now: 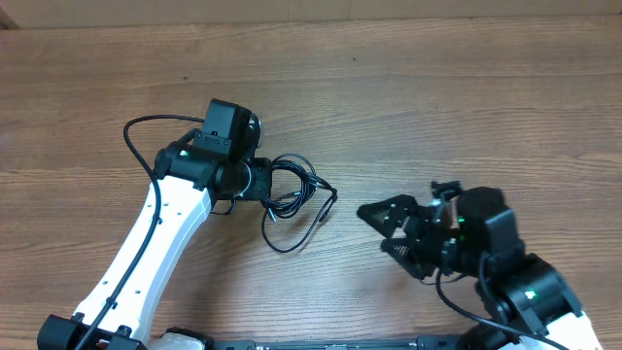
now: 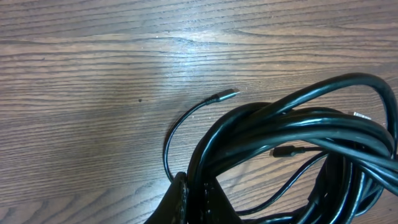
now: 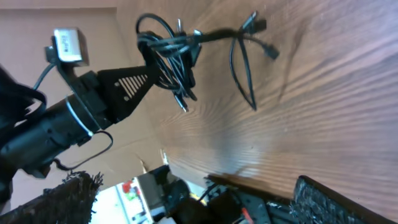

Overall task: Untangle cables
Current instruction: 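Move the right gripper toward the cable bundle held by the left gripper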

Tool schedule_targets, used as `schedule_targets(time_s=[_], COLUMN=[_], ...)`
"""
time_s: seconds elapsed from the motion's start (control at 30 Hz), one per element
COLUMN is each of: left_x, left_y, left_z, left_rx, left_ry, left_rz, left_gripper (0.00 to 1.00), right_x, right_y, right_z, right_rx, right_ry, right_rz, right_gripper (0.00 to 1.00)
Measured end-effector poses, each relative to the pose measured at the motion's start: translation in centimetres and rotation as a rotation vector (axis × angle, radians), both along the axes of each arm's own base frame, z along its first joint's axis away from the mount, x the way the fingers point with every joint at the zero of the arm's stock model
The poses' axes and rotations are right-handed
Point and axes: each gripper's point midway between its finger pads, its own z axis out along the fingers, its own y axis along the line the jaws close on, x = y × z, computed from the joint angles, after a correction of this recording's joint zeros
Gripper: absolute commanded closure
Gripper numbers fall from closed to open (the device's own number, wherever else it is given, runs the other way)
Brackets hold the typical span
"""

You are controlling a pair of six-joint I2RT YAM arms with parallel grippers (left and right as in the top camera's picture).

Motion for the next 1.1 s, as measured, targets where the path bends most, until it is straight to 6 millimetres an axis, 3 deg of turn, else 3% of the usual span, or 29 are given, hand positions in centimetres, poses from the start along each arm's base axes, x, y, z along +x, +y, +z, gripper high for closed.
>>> schedule_targets(time_s=[0.23, 0.47, 0.6, 0.8, 0.97, 1.1], left_x=[0.0, -0.2, -0.4, -0.5, -0.5, -0.5], left_y=[0.0, 0.3, 0.8, 1.3, 1.5, 1.5], left_z=[0.0, -0.1, -0.3, -0.4, -0.5, -0.5], left_rx=[0.0, 0.014, 0.04, 0.071, 0.079, 0.082], left_ry=[0.001, 0.008, 0.016, 0.02, 0.02, 0.019], left_rz=[0.0, 0.003, 0.011, 0.02, 0.023, 0.024], left_gripper=[0.96, 0.96, 0.96, 0.96, 0.96, 0.96], right_x=[2.0, 5.2, 6.9, 9.2, 9.5, 9.6], right_y=[3.3, 5.5, 6.6, 8.1, 8.3, 8.3], right_z=[-0.6, -4.2, -6.4, -7.3, -8.6, -8.9], right_rx=[0.034, 0.017, 0.032, 0.093, 0.106, 0.114], right_ry=[0.056, 0.164, 0.234, 0.244, 0.323, 0.354], right_rz=[-0.067, -0.145, -0.2, -0.234, -0.283, -0.311], right_gripper=[0.0, 0.01, 0.11, 0.29, 0.43, 0.62])
